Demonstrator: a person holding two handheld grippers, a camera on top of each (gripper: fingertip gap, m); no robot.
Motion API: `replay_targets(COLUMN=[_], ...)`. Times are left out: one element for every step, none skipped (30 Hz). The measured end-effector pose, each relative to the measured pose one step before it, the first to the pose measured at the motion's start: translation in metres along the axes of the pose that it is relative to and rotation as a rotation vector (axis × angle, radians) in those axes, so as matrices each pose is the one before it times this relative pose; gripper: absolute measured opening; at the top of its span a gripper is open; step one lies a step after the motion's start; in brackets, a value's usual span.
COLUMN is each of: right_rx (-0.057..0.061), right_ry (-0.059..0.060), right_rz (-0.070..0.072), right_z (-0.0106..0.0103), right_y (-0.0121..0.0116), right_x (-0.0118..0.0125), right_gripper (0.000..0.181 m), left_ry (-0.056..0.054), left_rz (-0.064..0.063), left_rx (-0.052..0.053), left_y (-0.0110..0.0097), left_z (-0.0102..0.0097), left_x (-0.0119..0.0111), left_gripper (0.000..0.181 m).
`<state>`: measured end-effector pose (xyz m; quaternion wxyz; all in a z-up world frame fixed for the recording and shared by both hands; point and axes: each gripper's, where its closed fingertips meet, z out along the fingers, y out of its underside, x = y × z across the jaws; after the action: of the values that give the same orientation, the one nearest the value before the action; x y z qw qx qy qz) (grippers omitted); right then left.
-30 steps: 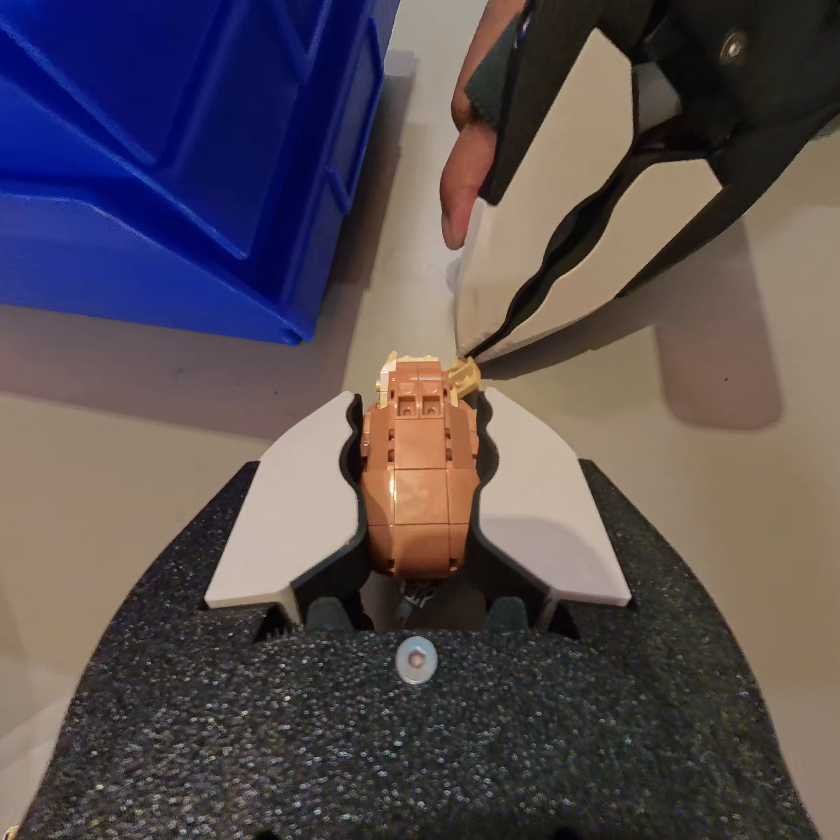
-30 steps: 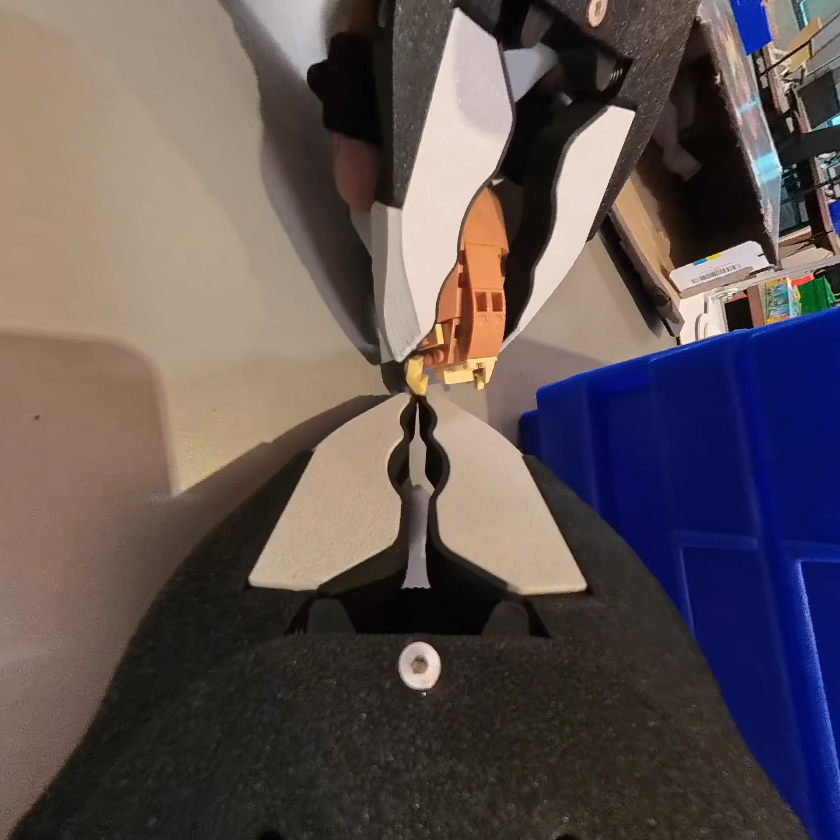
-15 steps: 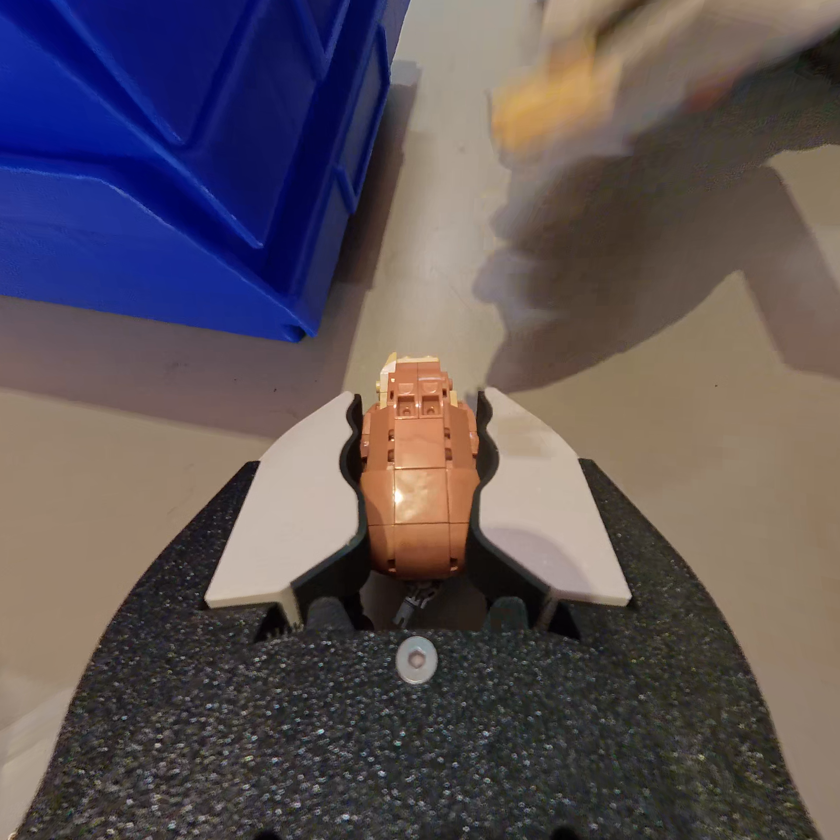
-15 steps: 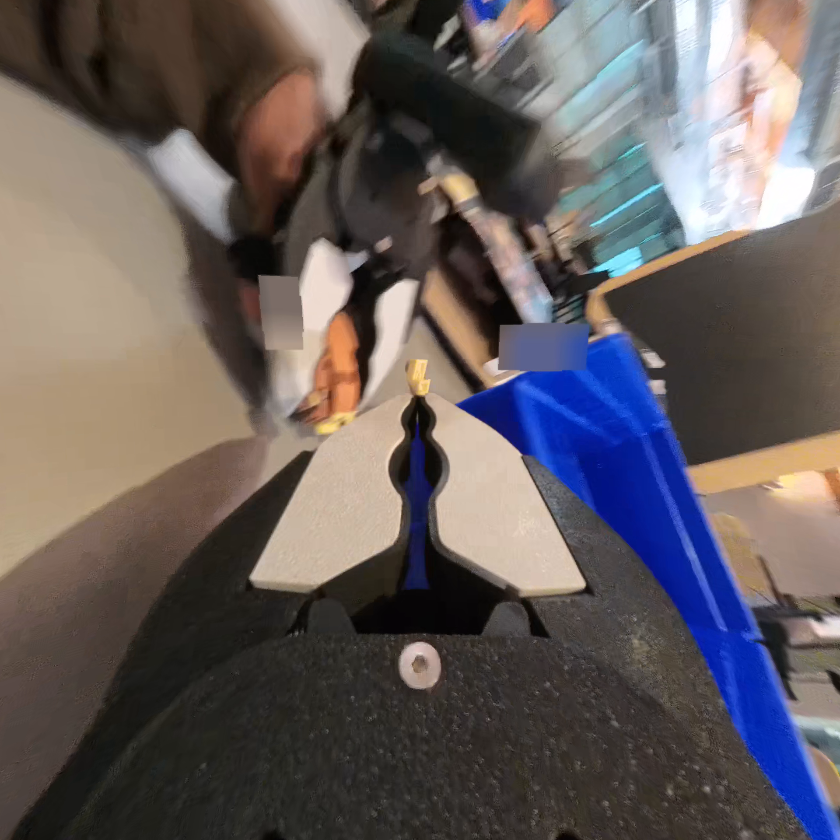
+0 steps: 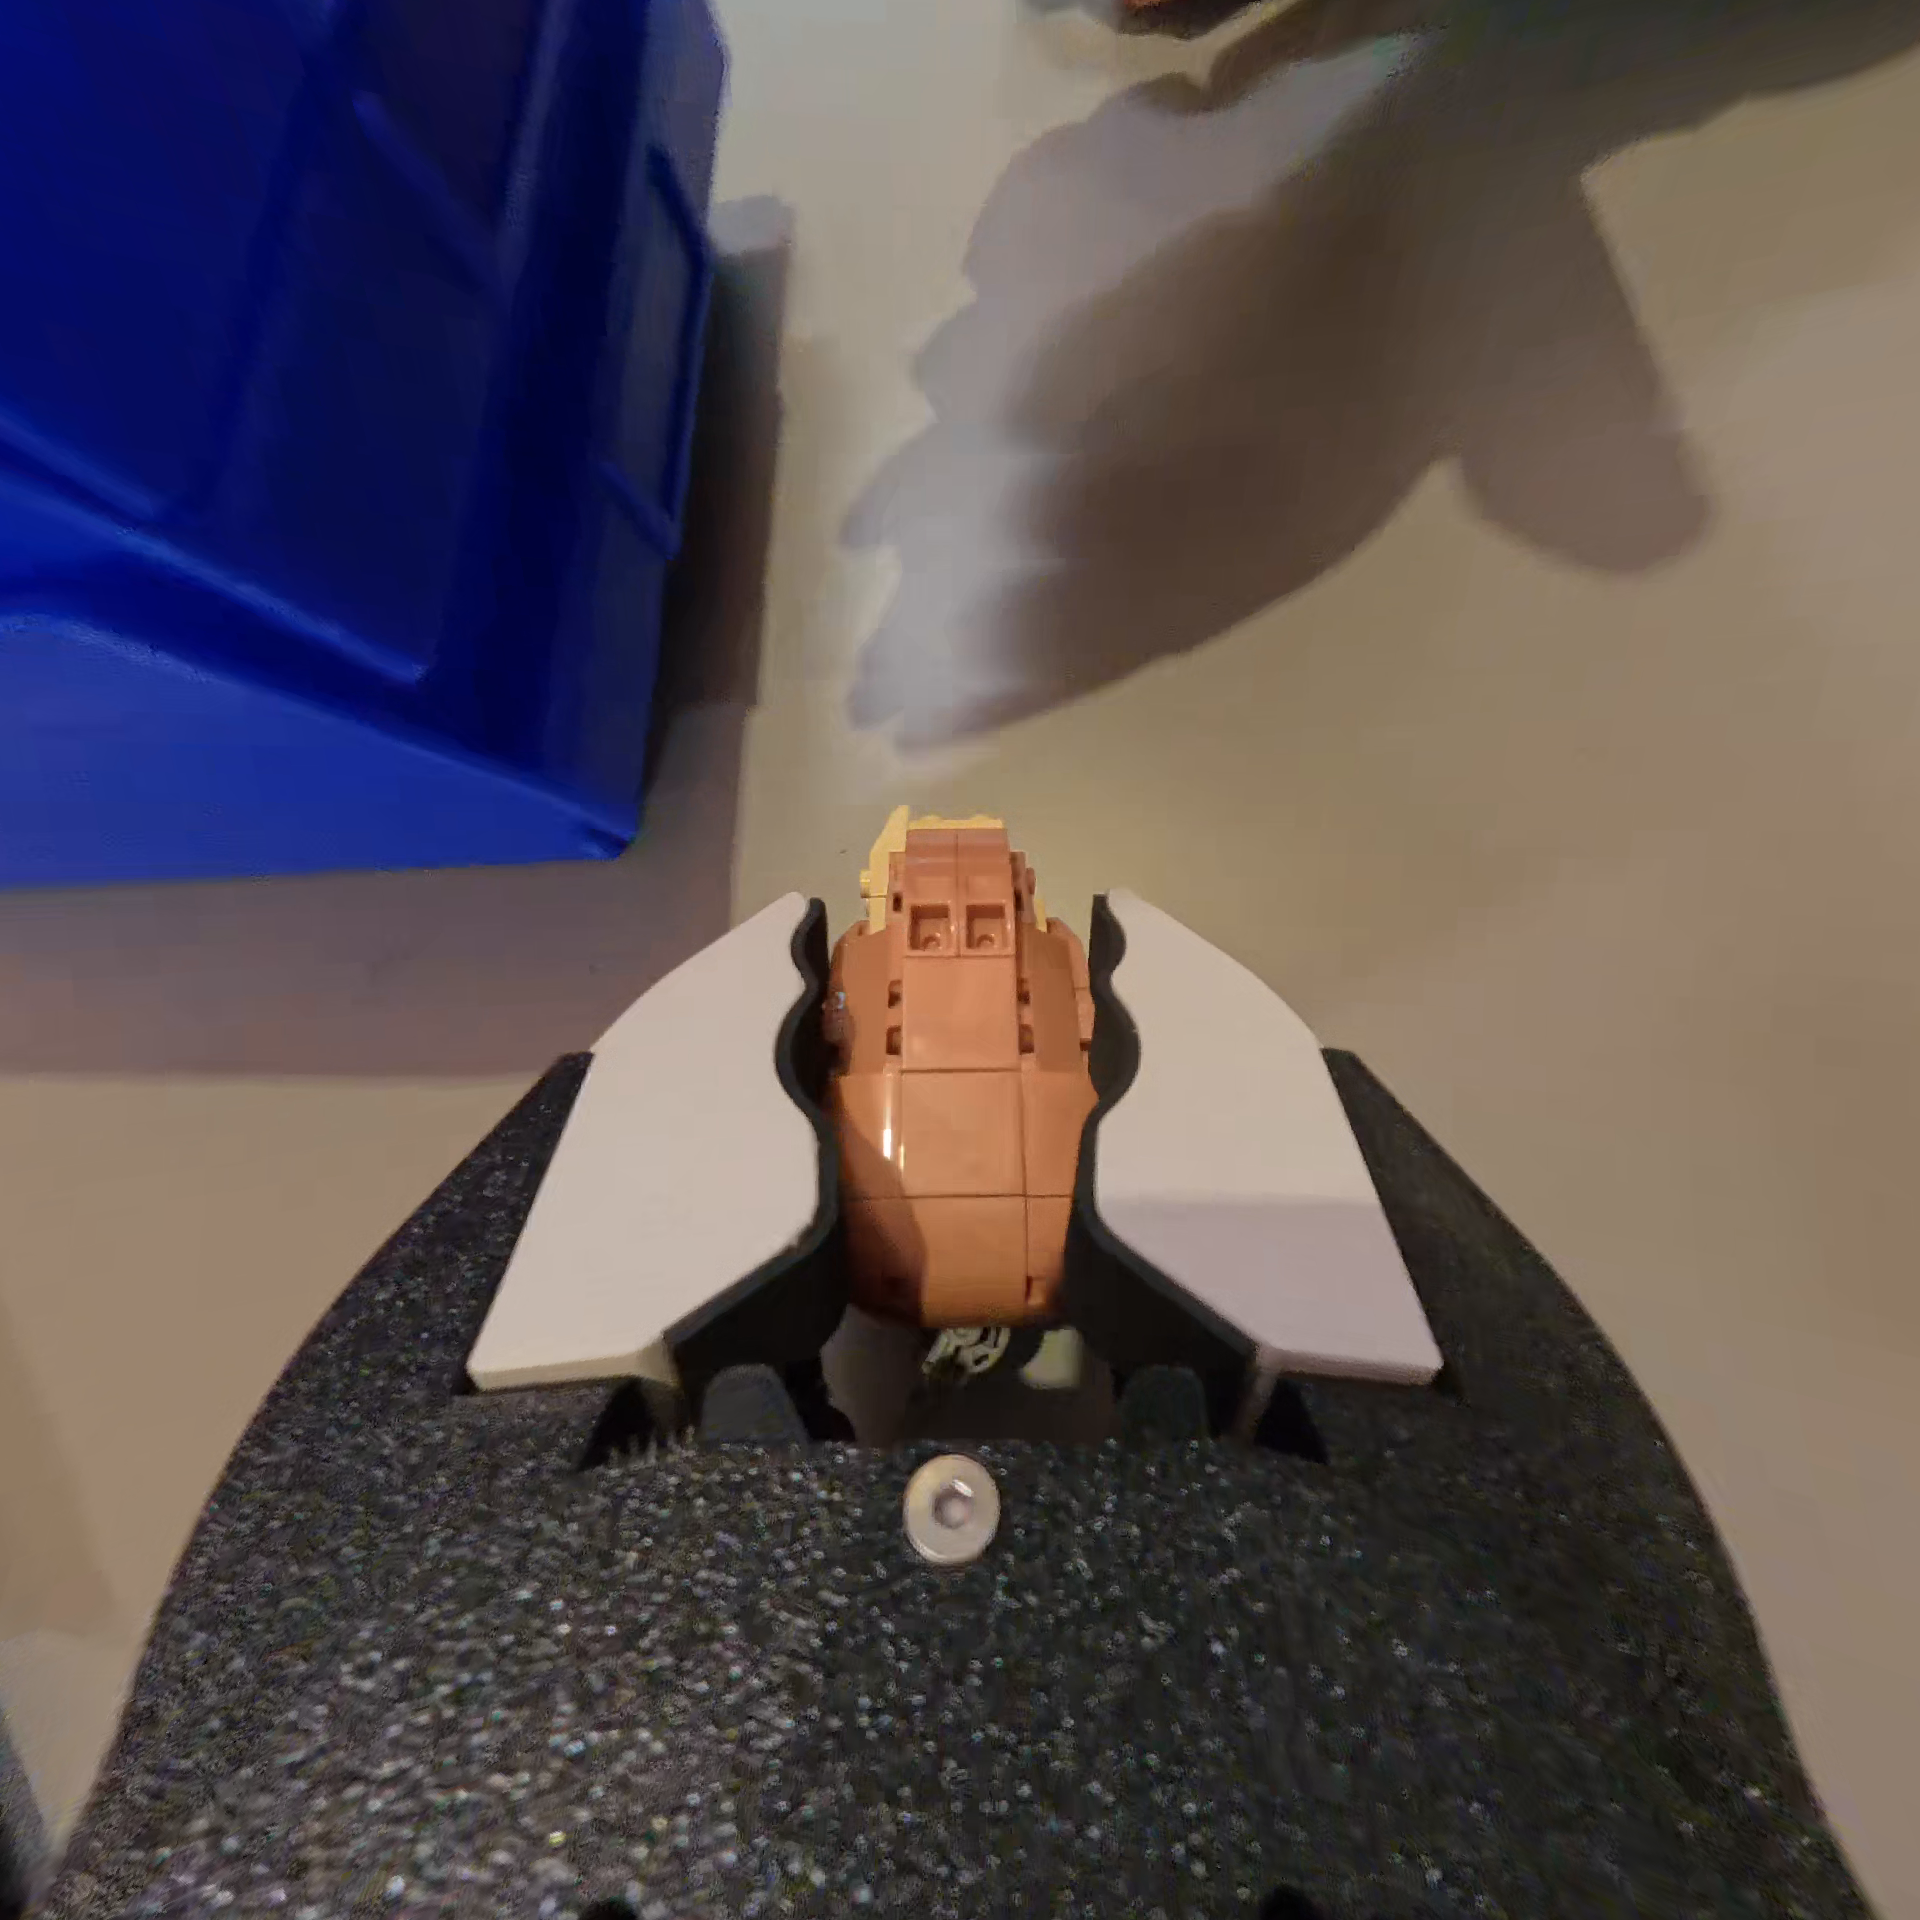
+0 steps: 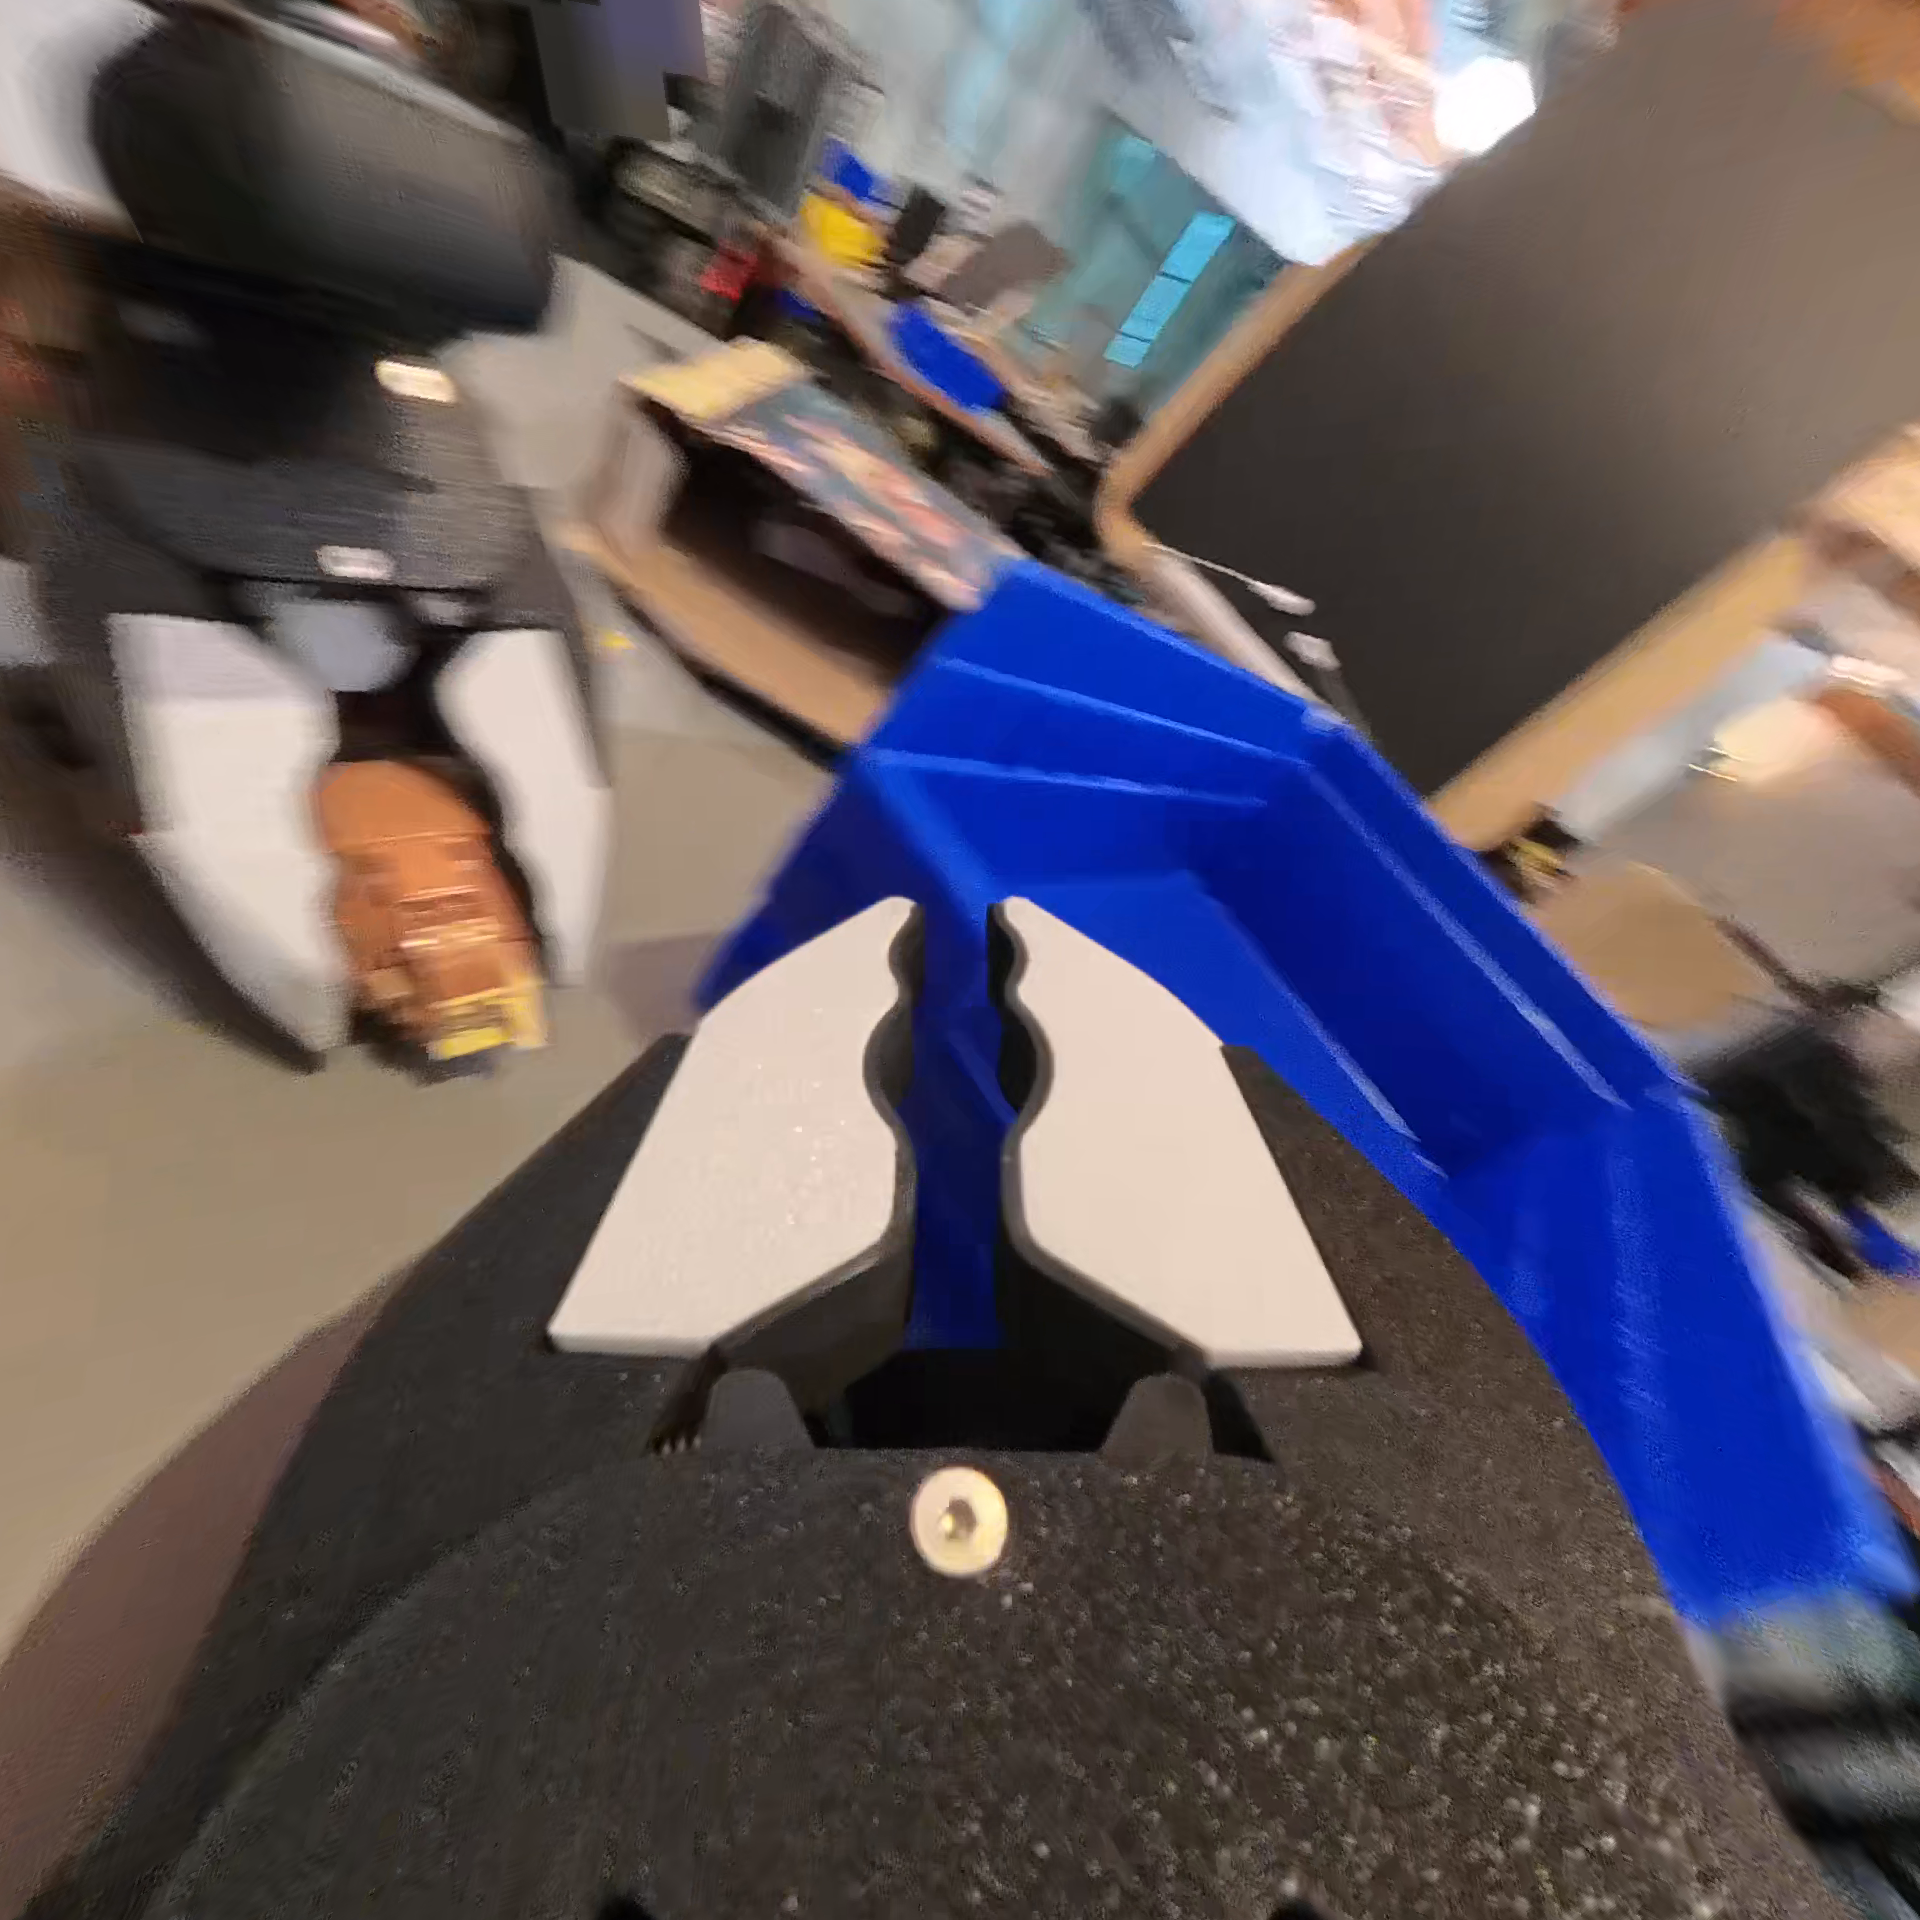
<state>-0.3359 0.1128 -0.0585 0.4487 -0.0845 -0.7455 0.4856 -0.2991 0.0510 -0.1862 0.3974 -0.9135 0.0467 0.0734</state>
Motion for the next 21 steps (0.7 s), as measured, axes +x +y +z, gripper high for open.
replay_targets(right_rx=[0.0127,-0.0116,-0.0302,-0.0505,-0.0571,-0.0417,-0.0198,-0.0036,0.0036,0.0024,-0.0026,-0.0027,0.0021,0.0042,0.0036,0.0048,0.0071,0.0071,0.0039,-0.0014,-0.0087], right_ry=[-0.1141,-0.1032,-0.0886,-0.072,-0.0504,-0.0303,-0.0281,-0.0325,-0.0334,-0.0223,-0.0073,-0.0047,-0.0078,-0.0075,-0.0053,-0.0083,-0.0103,-0.0129,-0.01,-0.0024,0.0015], right_rz=[0.0053,0.006,-0.0001,-0.0063,-0.0144,-0.0204,-0.0153,-0.0034,0.001,-0.0021,-0.0048,-0.0043,-0.0031,-0.0016,-0.0003,0.001,0.0021,0.0034,0.0034,0.0014,-0.0011], right_z=[-0.00042,0.00253,0.00462,0.0061,0.00653,0.0061,0.00499,0.00378,0.0028,0.00183,0.00122,0.0004,-0.00015,-0.00051,-0.00076,-0.00101,-0.00121,-0.00113,-0.00047,0.00052,0.00131], right_y=[-0.00136,0.00228,0.00576,0.00922,0.01028,0.0079,0.00448,0.00143,-0.00011,-0.00034,0.00016,0.00037,-0.00023,-0.00034,-0.00039,-0.0008,-0.00121,-0.00112,-0.00077,0.00013,0.00126], right_x=[-0.02014,-0.0189,-0.01674,-0.01418,-0.01084,-0.0081,-0.00764,-0.00741,-0.0068,-0.00471,-0.00203,-0.0011,-0.00136,-0.00117,-0.00076,-0.00093,-0.00123,-0.00164,-0.00133,-0.00059,-0.00015], right_gripper=[0.009,0.009,0.009,0.01,0.011,0.011,0.011,0.011,0.011,0.011,0.011,0.011,0.011,0.01,0.01,0.01,0.011,0.012,0.013,0.013,0.013], left_ry=[0.0115,0.0114,0.0112,0.0095,0.0097,0.0071,0.004,0.0029,0.0048,0.0096,0.0136,0.011,0.007,0.0019,-0.0008,0.0001,-0.0031,-0.0047,-0.0022,0.0001,-0.0015], left_rz=[0.0482,0.0493,0.0432,0.0353,0.0293,0.0244,0.0201,0.017,0.0134,0.0104,0.0086,0.0065,0.0042,0.0027,-0.0006,-0.0027,-0.0024,-0.0033,-0.0029,0.001,0.0037], left_rx=[0.0086,0.01,0.0115,0.0097,0.0084,0.0062,0.0039,0.0005,0.0007,0.0039,0.0054,0.0068,0.004,0.0005,-0.002,-0.0009,0.0002,-0.0007,-0.0009,-0.0003,-0.0012], left_y=[-0.00082,-0.00121,-0.00171,-0.0019,-0.00196,-0.00186,-0.00148,-0.00103,-0.00097,-0.00112,-0.00108,-0.00123,-0.00086,-0.00048,0.00003,0.00006,0.00012,0.00014,0.00012,-0.00014,-0.00005], left_z=[-0.00035,-0.00036,-0.00013,0.00029,0.00044,0.00044,0.00054,0.00033,0.00016,0.00003,-0.00001,-0.00009,0.00023,0.00042,0.00016,0.00001,-0.00007,0.00016,0.00015,0.0002,0.00007], left_x=[0.00393,0.00417,0.00398,0.00356,0.00333,0.00286,0.00217,0.00169,0.00169,0.00232,0.00275,0.00225,0.00145,0.00049,-0.00019,-0.00016,-0.00072,-0.00092,-0.00053,0.00018,-0.00001], left_gripper=[0.048,0.048,0.048,0.048,0.048,0.048,0.048,0.048,0.048,0.048,0.048,0.048,0.048,0.048,0.048,0.048,0.048,0.048,0.048,0.048,0.048])
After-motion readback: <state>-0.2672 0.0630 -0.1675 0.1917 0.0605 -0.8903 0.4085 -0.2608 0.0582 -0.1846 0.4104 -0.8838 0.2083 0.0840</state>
